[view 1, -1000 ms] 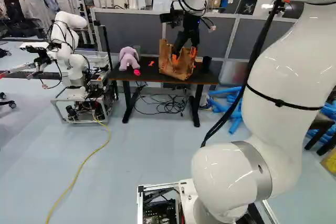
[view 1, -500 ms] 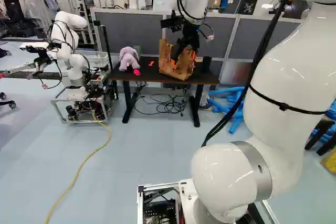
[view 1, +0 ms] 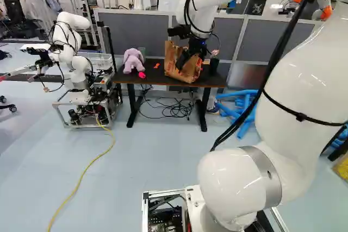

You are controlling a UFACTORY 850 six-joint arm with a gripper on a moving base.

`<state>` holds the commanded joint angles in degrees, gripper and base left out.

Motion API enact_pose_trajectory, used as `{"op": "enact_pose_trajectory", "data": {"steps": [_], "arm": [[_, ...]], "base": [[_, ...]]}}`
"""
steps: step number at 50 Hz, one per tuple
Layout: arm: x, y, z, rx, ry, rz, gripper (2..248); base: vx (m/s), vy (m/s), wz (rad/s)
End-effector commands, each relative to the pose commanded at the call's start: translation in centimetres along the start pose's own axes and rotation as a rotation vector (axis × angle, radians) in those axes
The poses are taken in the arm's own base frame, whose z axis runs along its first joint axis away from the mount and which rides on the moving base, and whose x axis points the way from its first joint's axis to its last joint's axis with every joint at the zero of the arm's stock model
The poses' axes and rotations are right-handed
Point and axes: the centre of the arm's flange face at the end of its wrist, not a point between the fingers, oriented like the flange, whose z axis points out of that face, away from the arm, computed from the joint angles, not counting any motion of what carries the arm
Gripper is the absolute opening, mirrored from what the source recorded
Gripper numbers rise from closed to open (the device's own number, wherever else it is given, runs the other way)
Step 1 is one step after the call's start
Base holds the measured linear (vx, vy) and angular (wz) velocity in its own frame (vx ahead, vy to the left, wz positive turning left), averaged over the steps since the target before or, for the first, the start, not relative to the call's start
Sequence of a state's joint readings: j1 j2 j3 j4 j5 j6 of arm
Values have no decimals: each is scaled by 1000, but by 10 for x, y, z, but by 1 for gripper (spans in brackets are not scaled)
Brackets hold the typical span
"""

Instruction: Pick up the bag on the ground and place it on the table

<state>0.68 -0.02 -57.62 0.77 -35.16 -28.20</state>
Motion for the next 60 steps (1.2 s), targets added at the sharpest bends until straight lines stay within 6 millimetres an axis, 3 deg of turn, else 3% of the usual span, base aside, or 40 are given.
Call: {"op": "enact_pose_trajectory", "data": {"steps": [34, 60], "arm": [[-61, -29, 53, -111, 238, 152, 247], [-115, -56, 82, -171, 431, 262, 247]], "base": [[0, 0, 0], [0, 0, 0]]}}
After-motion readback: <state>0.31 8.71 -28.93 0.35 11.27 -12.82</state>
